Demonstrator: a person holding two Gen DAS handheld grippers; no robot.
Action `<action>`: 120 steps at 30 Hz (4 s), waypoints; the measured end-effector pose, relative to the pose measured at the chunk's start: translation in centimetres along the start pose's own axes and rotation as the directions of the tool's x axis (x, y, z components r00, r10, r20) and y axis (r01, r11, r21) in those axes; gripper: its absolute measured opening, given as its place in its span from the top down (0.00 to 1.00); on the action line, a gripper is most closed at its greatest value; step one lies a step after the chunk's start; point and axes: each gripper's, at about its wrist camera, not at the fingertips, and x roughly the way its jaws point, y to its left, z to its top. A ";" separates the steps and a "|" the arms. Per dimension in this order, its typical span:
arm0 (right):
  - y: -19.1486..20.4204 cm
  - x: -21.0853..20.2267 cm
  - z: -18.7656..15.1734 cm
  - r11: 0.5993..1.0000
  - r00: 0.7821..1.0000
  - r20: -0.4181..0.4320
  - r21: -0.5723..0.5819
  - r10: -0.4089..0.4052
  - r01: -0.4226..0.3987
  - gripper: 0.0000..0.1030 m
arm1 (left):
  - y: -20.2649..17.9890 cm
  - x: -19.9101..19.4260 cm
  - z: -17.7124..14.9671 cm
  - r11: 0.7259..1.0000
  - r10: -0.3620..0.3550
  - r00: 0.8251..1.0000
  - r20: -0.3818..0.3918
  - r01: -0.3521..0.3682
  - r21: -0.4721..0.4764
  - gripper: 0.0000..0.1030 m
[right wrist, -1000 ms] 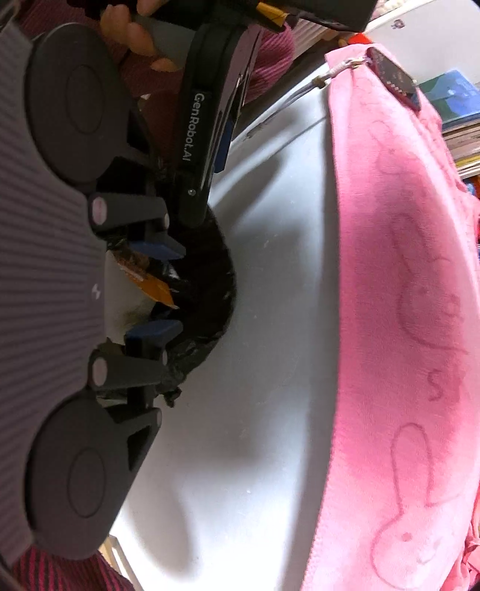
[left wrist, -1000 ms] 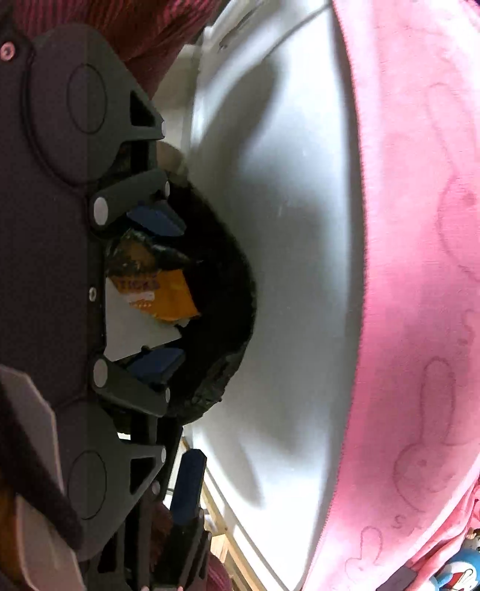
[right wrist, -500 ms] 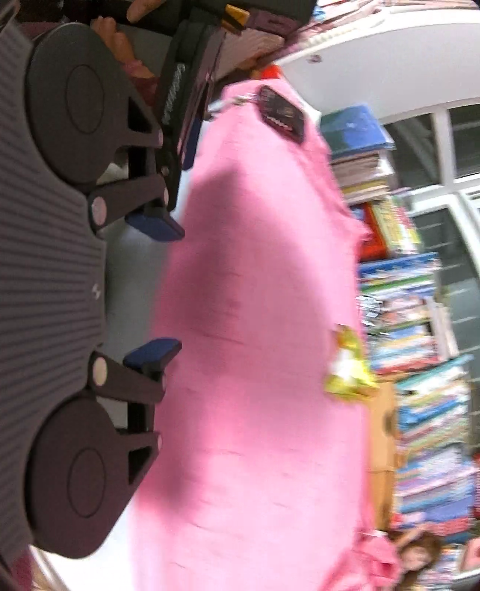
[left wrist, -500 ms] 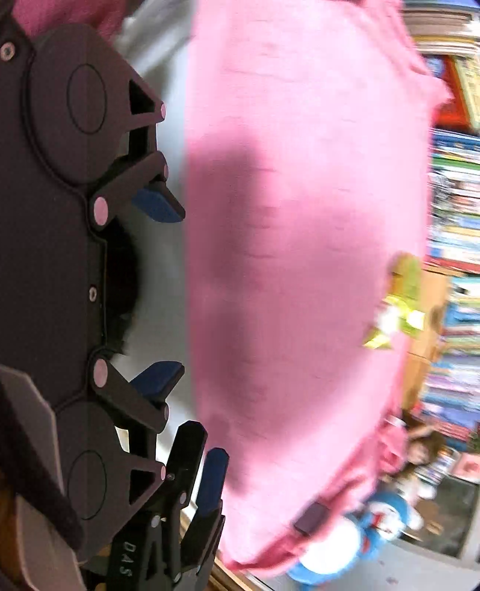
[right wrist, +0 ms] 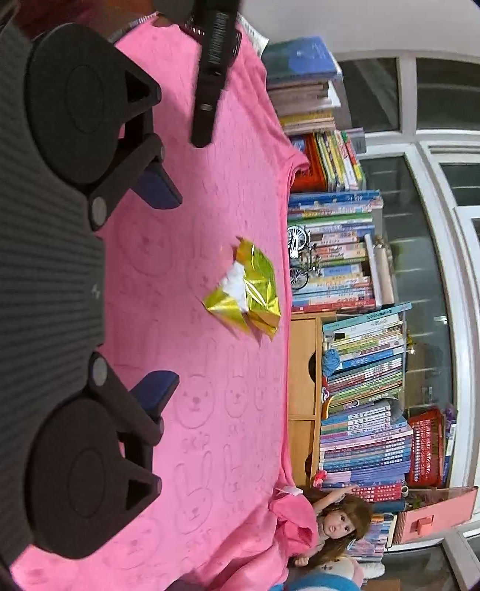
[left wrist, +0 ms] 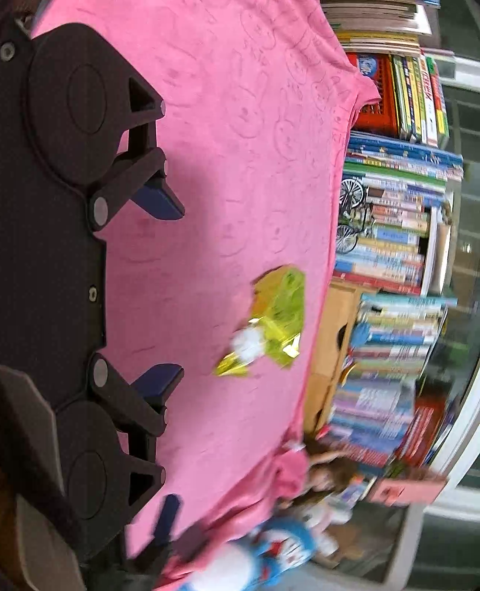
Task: Organize books
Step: 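Grasp the gold foil wrapper with the left tool while the right tool grasps the tissue, then carry the gold wrapper down to the black bag with the left tool, then open both tools over the black bag and release the wrapper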
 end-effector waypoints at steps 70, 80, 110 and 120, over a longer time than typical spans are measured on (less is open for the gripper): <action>3.1 -1.2 -1.6 0.993 0.994 -0.030 0.049 0.109 -0.107 0.82 | -1.9 -5.3 -4.5 0.999 0.025 0.990 0.140 -0.021 -0.029 0.69; 3.5 -4.2 -3.5 0.990 0.991 -0.033 0.052 0.132 -0.130 0.82 | -1.3 -9.5 -7.4 0.999 -0.012 0.999 0.052 0.011 0.033 0.69; 5.2 -6.8 -16.5 0.986 0.909 -0.384 0.100 0.161 -0.132 0.81 | 0.8 -9.4 -20.6 0.976 0.044 0.877 -0.478 0.065 0.209 0.67; 5.8 -5.2 -18.9 0.985 0.875 -0.455 0.114 0.165 -0.127 0.77 | 0.8 -6.3 -24.6 0.967 0.100 0.823 -0.559 0.051 0.248 0.67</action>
